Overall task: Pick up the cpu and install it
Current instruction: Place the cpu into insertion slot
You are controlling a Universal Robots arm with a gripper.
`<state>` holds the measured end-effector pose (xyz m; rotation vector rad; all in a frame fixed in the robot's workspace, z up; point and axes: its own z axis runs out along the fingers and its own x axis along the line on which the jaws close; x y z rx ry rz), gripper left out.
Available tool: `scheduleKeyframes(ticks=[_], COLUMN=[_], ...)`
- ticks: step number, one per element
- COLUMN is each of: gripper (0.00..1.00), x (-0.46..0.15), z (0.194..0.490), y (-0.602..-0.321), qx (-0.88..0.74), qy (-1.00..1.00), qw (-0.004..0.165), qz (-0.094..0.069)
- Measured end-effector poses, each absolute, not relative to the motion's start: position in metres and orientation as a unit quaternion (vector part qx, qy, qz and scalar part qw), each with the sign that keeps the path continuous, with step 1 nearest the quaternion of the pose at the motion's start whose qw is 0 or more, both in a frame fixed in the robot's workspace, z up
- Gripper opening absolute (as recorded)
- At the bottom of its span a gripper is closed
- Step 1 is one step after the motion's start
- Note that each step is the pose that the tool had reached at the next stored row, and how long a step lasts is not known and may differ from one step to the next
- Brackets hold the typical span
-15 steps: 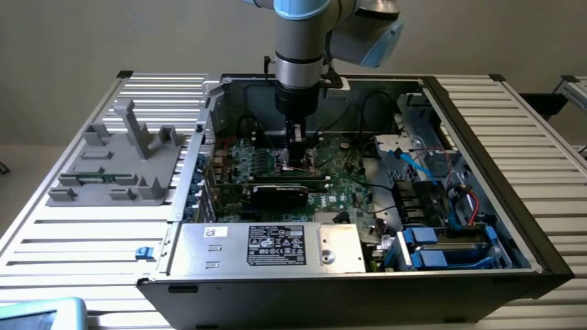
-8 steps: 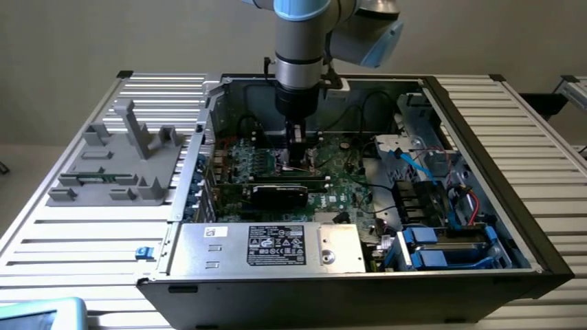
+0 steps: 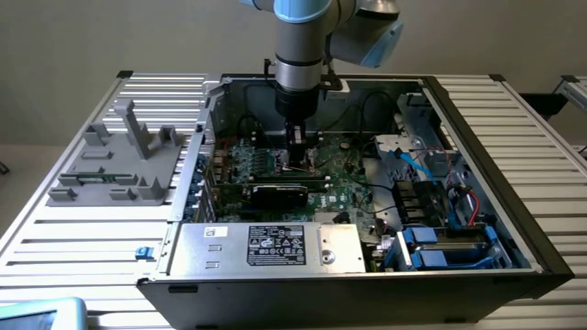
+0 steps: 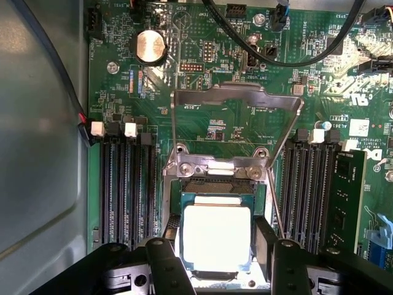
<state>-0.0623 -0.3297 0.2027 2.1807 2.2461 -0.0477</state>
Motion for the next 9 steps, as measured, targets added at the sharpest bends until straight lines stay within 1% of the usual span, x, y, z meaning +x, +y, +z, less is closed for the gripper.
scheduleKeyframes(ticks=[9], gripper=[0.56], x=[-0.0615], z=[0.2009], y=[-0.3314], qx=[0.698], qy=[0.716], qw=[0.005], qz=[-0.015])
